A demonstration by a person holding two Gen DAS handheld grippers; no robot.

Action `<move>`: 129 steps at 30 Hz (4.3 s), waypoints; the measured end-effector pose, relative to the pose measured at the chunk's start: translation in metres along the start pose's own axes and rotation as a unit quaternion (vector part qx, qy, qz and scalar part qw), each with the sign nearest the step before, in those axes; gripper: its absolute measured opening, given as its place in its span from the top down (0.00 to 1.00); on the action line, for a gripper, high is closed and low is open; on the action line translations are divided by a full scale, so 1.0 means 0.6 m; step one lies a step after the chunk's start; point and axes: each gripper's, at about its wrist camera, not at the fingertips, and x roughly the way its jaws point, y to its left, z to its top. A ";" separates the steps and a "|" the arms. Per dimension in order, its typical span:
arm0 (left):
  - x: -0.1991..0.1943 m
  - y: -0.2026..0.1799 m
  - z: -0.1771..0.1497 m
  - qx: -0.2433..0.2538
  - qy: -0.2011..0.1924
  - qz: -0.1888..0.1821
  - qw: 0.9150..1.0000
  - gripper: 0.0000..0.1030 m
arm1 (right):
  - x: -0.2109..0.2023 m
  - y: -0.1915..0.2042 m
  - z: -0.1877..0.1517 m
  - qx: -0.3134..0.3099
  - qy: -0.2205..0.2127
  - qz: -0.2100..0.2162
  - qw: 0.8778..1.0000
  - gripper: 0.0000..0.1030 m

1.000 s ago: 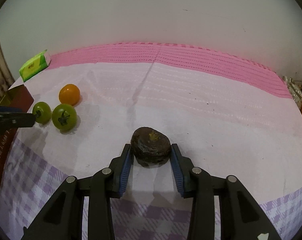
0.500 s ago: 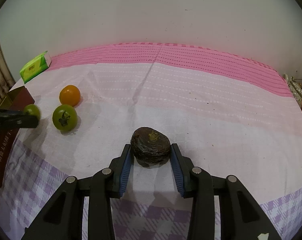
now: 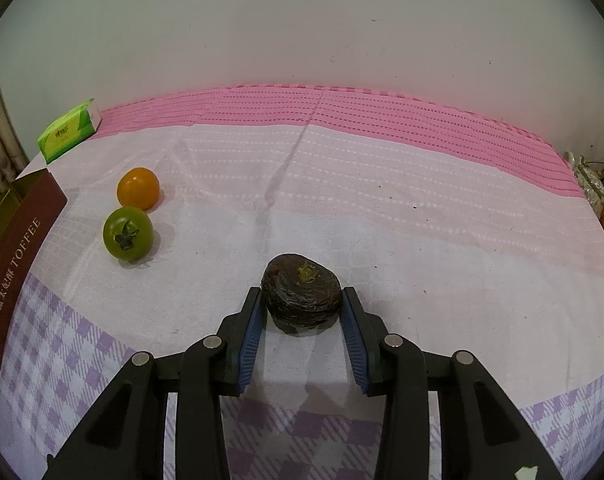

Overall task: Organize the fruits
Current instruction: 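Carry the green tomato into the gold tray and open the left gripper, then carry the dark fruit into the gold tray and open the right gripper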

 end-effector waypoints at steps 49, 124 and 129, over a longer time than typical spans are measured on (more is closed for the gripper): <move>0.039 0.082 -0.040 -0.029 0.050 0.021 0.998 0.49 | 0.001 0.003 0.000 -0.001 0.002 -0.001 1.000 0.64; -0.087 0.206 -0.171 -0.084 -0.020 0.094 0.992 0.32 | -0.092 0.372 0.039 -0.149 -0.008 0.155 0.977 0.58; -0.086 0.204 -0.172 -0.083 -0.019 0.096 0.992 0.32 | -0.074 0.255 0.029 -0.097 0.006 0.096 0.991 0.58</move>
